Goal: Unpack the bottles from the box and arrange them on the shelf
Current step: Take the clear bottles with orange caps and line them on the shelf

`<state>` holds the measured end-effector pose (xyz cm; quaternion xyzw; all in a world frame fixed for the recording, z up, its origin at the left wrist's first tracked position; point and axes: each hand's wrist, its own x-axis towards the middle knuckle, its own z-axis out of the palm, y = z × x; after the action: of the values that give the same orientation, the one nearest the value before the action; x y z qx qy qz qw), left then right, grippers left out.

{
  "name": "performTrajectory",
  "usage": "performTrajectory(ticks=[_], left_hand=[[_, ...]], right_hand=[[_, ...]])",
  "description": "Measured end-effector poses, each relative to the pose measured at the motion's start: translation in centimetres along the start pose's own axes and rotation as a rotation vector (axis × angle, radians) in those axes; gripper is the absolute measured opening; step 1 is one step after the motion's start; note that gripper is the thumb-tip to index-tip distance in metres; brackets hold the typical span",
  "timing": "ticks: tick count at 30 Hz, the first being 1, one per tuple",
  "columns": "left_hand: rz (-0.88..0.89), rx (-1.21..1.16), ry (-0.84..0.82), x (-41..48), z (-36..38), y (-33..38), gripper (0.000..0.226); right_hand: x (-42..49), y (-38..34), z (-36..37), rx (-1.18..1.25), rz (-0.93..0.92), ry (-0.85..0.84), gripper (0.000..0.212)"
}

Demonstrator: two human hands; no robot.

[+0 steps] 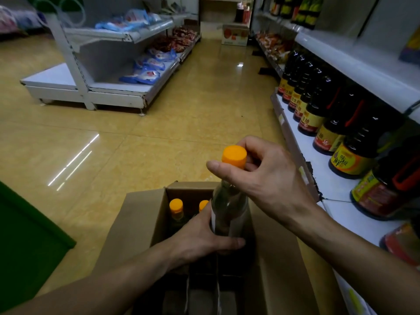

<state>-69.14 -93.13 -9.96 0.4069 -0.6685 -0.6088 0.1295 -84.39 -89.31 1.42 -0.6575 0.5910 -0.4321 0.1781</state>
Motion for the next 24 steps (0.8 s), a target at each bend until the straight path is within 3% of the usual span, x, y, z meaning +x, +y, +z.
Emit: performTrajectory(ticks=[6, 10, 14, 15, 17, 19, 22, 24], left_hand=[[0.101, -0.116, 0.172, -0.7, 0.9, 0.8, 0.072], [0.202, -0.204, 0.288, -0.7, 1.6, 2.2, 0.065], [0.262, -0.231, 0.434, -0.6, 2.4, 3.6, 0.012], [0.232, -0.276, 0.462, -0.7, 2.4, 3.9, 0.016], [0.2, -0.258, 0.471, -0.6, 2.6, 3.8, 0.053], [0.21, -0.216, 0.451, -1.0, 2.2, 3.8, 0.074], [0.242, -0.233, 0.33, -1.4, 1.0, 3.7, 0.086], [0.252, -0.241, 0.243, -1.5, -0.1, 3.9, 0.078]], right_hand=[[0.6, -0.7, 0.7, -0.04, 0.082, -0.005, 0.047], [-0.9, 0.2, 2.4, -0.05, 0.202, -0.066, 0.076], [-2.2, -0.2, 3.7, 0.03, 0.222, -0.062, 0.101], [-2.1, -0.1, 3.7, 0.034, 0.209, -0.053, 0.1], [-1.8, 0.2, 3.2, 0.065, 0.193, -0.016, 0.088], [-1.4, 0.3, 2.5, 0.114, 0.179, 0.005, 0.074], [-0.9, 0.5, 1.3, 0.19, 0.178, 0.018, 0.065], [-0.6, 0.6, 0.6, 0.268, 0.17, 0.006, 0.064]])
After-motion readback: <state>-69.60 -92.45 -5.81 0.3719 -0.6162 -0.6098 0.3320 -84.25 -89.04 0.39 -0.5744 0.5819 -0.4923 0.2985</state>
